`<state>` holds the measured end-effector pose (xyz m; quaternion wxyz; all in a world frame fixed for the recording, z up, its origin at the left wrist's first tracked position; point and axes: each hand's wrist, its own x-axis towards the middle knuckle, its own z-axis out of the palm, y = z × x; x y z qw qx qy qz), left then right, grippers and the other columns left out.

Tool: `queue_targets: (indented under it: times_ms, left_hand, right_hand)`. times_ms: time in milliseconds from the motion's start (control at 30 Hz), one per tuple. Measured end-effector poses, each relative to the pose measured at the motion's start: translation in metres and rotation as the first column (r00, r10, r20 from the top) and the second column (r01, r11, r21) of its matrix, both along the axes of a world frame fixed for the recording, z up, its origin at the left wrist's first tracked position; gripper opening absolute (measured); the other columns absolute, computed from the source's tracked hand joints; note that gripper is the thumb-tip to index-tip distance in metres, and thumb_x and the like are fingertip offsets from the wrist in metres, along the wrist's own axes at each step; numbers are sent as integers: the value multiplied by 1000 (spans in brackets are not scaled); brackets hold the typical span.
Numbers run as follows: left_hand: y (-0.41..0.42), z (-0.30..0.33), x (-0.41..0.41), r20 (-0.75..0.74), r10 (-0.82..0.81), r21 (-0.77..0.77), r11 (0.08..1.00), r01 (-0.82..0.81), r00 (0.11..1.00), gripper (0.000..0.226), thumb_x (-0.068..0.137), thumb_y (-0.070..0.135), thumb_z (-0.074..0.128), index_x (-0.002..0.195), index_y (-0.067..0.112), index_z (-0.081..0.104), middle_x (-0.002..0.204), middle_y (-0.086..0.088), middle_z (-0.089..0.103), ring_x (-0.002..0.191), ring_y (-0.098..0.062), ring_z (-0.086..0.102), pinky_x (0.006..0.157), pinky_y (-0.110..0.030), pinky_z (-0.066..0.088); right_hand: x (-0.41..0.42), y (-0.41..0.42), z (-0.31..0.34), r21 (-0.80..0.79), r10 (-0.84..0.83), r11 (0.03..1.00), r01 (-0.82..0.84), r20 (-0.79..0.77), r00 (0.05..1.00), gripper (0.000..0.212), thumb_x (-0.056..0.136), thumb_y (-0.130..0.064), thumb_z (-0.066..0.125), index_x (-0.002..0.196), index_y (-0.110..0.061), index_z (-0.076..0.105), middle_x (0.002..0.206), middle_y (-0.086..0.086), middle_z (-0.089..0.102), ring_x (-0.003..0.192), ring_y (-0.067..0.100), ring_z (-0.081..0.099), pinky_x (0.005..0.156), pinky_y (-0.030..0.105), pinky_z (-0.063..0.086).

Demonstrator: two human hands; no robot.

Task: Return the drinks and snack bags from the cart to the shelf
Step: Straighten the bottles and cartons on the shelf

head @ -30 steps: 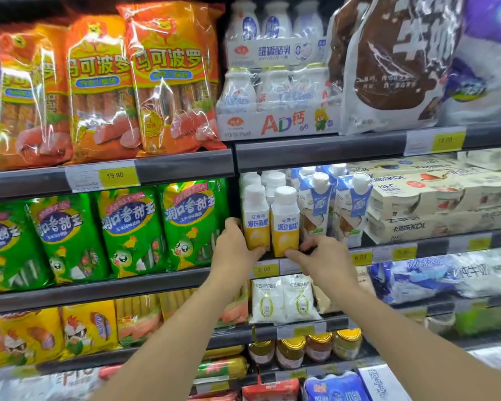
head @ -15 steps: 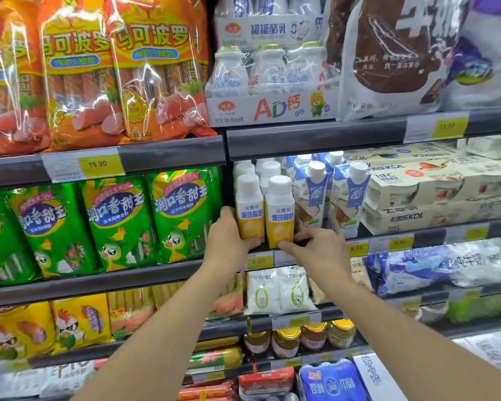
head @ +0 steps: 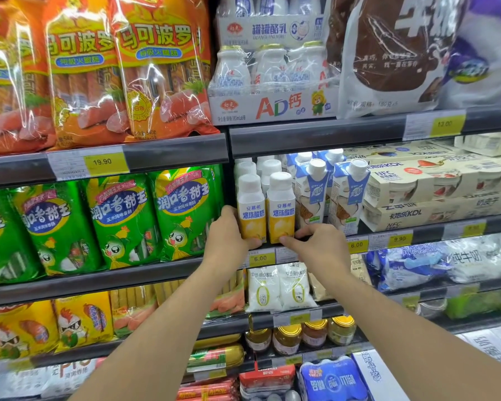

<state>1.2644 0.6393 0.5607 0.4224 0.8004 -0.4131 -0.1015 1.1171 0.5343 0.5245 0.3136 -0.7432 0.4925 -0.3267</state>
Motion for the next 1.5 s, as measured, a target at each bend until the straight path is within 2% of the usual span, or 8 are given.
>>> queue_targets:
  times_ms: [300,633,767,933,1067,1233,1433,1500]
  left_hand:
    - [2,0,-1,6,1,-8,1000,-1,1000,55,73,16,86,110,21,46,112,2,66,97,-13,60,80,-29,46]
    - [22,-11,-5,-74,27,-94,995,-34,997,72,71,20,89,131,18,48,122,4,63,112,-13,60,97,-32,51]
    - [40,-18,-13,45,32,-223,975,-21,999,52,77,23,84,117,25,51,102,8,60,93,-11,60,81,-21,51]
    - [28,-25,-51,195,-97,-187,973,134,976,38,88,28,72,121,21,54,88,9,59,80,-5,58,74,-29,54]
    - [2,-28,-86,170,-126,-153,977,152,977,44,90,35,68,129,21,51,85,10,61,78,-7,60,75,-35,55]
    - [-30,-30,-117,105,3,-149,989,13,994,54,91,33,68,140,24,45,80,10,63,75,-4,61,71,-30,55]
    - [-56,-27,-142,110,209,-125,973,-195,972,67,91,37,67,149,16,39,74,11,64,79,-10,63,79,-37,56]
    - [-62,-25,-146,118,252,-104,965,-240,961,71,91,39,66,151,13,36,73,11,64,83,-12,64,82,-37,55]
  right_hand:
    - [0,2,2,0,-13,1000,13,0,1000,36,66,-64,78,80,-31,70,77,-15,68,74,9,67,65,33,57]
    - [-24,9,-1,91,-45,995,35,112,993,29,68,-48,85,79,-31,65,74,-7,70,63,12,69,62,40,61]
    - [-49,0,-3,37,-155,988,151,159,975,30,68,-50,84,77,-29,65,72,-4,69,66,16,70,62,43,61]
    - [-69,-9,-3,49,-224,974,220,145,964,33,73,-51,81,85,-24,66,65,-1,69,56,20,67,61,41,59]
    - [-81,-25,-3,48,-163,986,157,173,971,25,75,-50,80,83,-30,66,61,-1,70,54,18,68,60,44,60]
    - [-100,-48,-5,-24,16,1000,-13,157,987,23,75,-60,73,76,-40,62,59,-5,70,54,12,67,58,45,59]
    - [-113,-72,-7,-5,190,982,-190,69,979,51,84,-60,64,120,-23,64,72,-4,74,52,9,63,65,44,60]
    - [-112,-76,-5,10,236,971,-237,56,970,51,87,-56,64,123,-21,63,70,-2,74,52,11,64,66,46,60]
